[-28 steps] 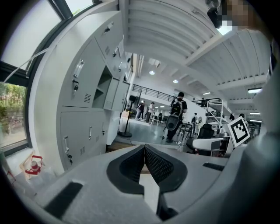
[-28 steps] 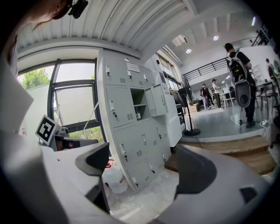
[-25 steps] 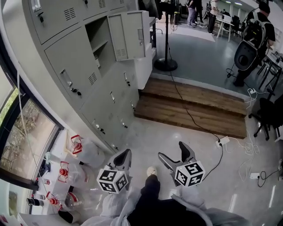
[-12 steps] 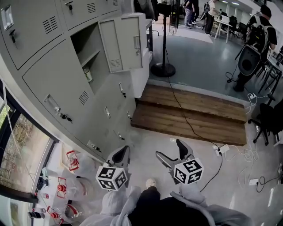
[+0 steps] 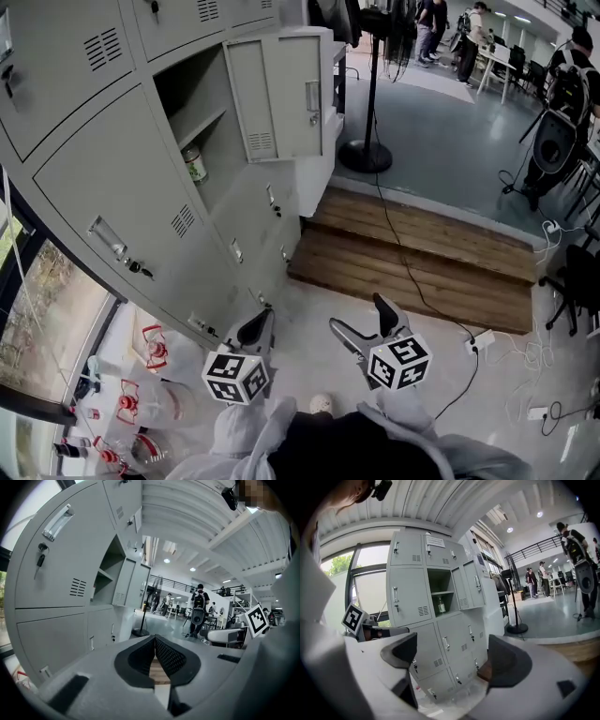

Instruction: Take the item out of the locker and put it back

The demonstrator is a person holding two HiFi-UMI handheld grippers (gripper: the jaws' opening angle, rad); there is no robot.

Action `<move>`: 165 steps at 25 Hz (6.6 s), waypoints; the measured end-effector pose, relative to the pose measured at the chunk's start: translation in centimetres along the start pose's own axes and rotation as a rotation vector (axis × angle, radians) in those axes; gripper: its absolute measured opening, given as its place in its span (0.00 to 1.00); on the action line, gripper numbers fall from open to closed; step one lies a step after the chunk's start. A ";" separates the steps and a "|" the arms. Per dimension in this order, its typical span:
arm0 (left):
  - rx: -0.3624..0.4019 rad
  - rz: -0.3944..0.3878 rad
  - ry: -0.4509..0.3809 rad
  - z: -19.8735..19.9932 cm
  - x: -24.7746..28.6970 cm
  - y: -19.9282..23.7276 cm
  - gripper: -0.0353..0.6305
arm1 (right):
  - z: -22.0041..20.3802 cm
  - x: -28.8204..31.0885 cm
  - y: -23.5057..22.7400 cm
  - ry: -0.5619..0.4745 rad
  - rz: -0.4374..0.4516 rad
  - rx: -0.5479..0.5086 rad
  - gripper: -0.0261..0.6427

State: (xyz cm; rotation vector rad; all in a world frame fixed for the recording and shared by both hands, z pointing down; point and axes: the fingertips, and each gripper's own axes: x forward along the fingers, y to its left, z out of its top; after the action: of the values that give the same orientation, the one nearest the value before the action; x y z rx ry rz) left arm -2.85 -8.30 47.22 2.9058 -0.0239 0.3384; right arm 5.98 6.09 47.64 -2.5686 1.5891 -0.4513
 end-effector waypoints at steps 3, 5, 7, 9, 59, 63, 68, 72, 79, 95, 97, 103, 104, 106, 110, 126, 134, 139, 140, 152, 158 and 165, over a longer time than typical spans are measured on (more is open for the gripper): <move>-0.014 0.017 0.012 -0.5 0.1 0.7 0.06 | -0.2 1.0 -0.2 0.012 0.014 0.010 0.75; -0.021 0.026 0.020 -0.7 0.0 1.0 0.06 | -0.5 1.4 -0.1 0.021 0.022 0.017 0.75; -0.026 0.032 0.028 -1.0 -0.1 1.2 0.06 | -0.9 1.7 0.0 0.028 0.029 0.028 0.75; -0.028 0.035 0.030 -1.1 -0.1 1.3 0.06 | -1.1 2.1 0.0 0.035 0.034 0.039 0.75; -0.042 0.667 -0.206 11.5 12.7 20.2 0.06 | 15.3 38.4 -3.5 0.006 0.676 -0.189 0.75; -0.068 0.752 -0.209 11.0 9.9 21.0 0.06 | 16.1 41.5 1.6 0.015 0.768 -0.228 0.75; -0.089 0.793 -0.217 11.3 8.1 22.2 0.06 | 16.1 47.2 7.9 0.048 0.797 -0.318 0.75; -0.103 0.800 -0.234 12.1 7.6 22.8 0.07 | 15.5 52.1 10.8 0.105 0.771 -0.367 0.75; -0.091 0.781 -0.262 13.0 8.2 23.5 0.07 | 15.6 58.0 13.4 0.153 0.741 -0.426 0.75; -0.066 0.834 -0.277 13.0 6.0 25.1 0.06 | 14.8 61.2 16.7 0.110 0.722 -0.409 0.50; -0.057 0.824 -0.271 12.8 6.0 25.2 0.07 | 14.8 61.3 16.8 0.116 0.724 -0.413 0.50; -0.048 0.827 -0.261 11.9 6.0 25.2 0.06 | 14.8 61.1 16.5 0.155 0.736 -0.442 0.50; -0.048 0.832 -0.260 11.9 6.0 25.2 0.07 | 14.8 60.9 16.4 0.170 0.742 -0.440 0.50; -0.053 0.840 -0.261 11.9 6.1 25.0 0.06 | 14.7 60.6 16.2 0.216 0.764 -0.402 0.50; -0.067 0.859 -0.272 12.1 6.8 24.2 0.07 | 15.0 59.9 15.6 0.316 0.812 -0.329 0.50; -0.114 0.890 -0.305 12.6 11.1 20.4 0.06 | 13.4 53.4 11.5 0.670 0.966 -0.397 0.50; -0.121 0.901 -0.312 12.7 12.6 19.1 0.06 | 13.1 50.9 9.7 0.751 1.019 -0.387 0.50; -0.119 0.897 -0.316 12.8 13.7 18.2 0.06 | 12.0 49.7 7.9 0.794 1.022 -0.416 0.50; -0.119 0.898 -0.315 12.7 13.8 17.9 0.06 | 11.7 49.5 7.6 0.797 1.025 -0.415 0.50; -0.139 0.952 -0.291 10.8 14.4 14.3 0.06 | 10.1 46.9 4.7 0.656 1.047 -0.383 0.50; -0.150 0.975 -0.285 9.4 14.8 12.2 0.06 | 11.3 44.6 3.9 0.506 1.086 -0.347 0.50; -0.131 0.991 -0.281 9.3 14.1 11.4 0.06 | 14.5 42.2 3.5 0.405 1.131 -0.300 0.50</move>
State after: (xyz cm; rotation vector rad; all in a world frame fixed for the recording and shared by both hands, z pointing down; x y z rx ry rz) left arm 12.52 -21.30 44.05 2.5491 -1.4669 0.0523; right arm 24.76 -34.13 41.61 -1.3021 3.0222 -0.6171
